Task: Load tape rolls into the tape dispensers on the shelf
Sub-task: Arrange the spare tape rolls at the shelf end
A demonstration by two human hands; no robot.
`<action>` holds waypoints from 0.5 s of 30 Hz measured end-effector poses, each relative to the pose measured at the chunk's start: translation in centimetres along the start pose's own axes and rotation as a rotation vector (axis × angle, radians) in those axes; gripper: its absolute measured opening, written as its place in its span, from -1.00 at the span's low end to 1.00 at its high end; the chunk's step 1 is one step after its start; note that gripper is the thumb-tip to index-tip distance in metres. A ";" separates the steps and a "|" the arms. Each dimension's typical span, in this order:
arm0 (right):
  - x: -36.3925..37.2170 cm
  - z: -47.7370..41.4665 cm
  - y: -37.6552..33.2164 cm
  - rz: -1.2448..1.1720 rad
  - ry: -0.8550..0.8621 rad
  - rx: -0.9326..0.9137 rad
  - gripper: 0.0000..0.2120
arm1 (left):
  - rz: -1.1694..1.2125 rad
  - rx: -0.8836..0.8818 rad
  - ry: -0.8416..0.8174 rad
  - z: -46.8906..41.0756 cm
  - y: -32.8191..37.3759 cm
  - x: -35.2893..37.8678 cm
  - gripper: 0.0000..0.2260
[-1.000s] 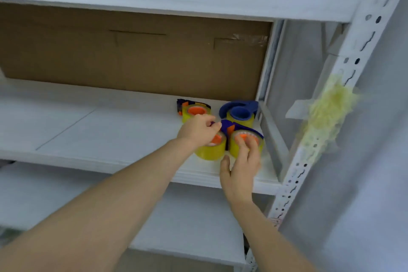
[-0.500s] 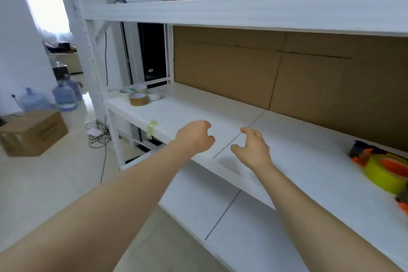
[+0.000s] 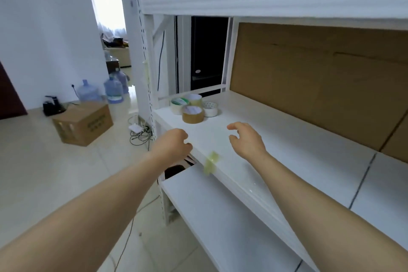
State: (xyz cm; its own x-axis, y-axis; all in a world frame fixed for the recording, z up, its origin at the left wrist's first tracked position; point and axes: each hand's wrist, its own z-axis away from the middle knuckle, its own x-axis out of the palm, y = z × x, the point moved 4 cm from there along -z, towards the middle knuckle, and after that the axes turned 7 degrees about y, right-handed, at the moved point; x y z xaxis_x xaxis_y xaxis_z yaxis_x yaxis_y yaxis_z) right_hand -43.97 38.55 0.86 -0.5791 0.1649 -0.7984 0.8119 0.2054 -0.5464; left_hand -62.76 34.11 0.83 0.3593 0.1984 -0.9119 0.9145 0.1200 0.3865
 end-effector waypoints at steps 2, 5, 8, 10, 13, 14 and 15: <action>2.2 -4.3 0.0 0.010 0.000 -0.029 -0.67 | -0.009 -0.026 0.016 -3.4 -1.5 0.1 -0.62; 4.9 -11.2 0.0 0.035 0.011 -0.069 -0.67 | -0.020 -0.074 0.019 -9.1 -3.0 0.1 -0.58; 7.3 -17.5 0.0 0.086 0.013 -0.075 -0.63 | -0.026 -0.081 0.043 -14.6 -4.2 0.3 -0.57; 8.6 -20.9 -0.6 0.153 0.005 -0.123 -0.62 | -0.016 -0.079 0.055 -17.7 -4.7 0.6 -0.57; 10.6 -24.5 -1.7 0.302 -0.061 -0.234 -0.61 | -0.015 -0.061 0.043 -21.2 -5.0 1.4 -0.61; 11.3 -25.6 -1.9 0.338 -0.081 -0.256 -0.61 | -0.018 -0.048 0.041 -22.4 -5.0 1.7 -0.63; 11.9 -26.7 -2.0 0.359 -0.095 -0.268 -0.61 | -0.022 -0.031 0.035 -23.5 -5.0 2.0 -0.63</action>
State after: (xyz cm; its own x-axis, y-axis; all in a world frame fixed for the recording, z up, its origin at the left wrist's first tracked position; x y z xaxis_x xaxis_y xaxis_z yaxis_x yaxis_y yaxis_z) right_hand -54.46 65.90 -0.82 -0.2451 0.1842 -0.9518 0.9050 0.3955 -0.1565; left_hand -70.94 56.77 0.30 0.3319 0.2291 -0.9151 0.9157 0.1549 0.3709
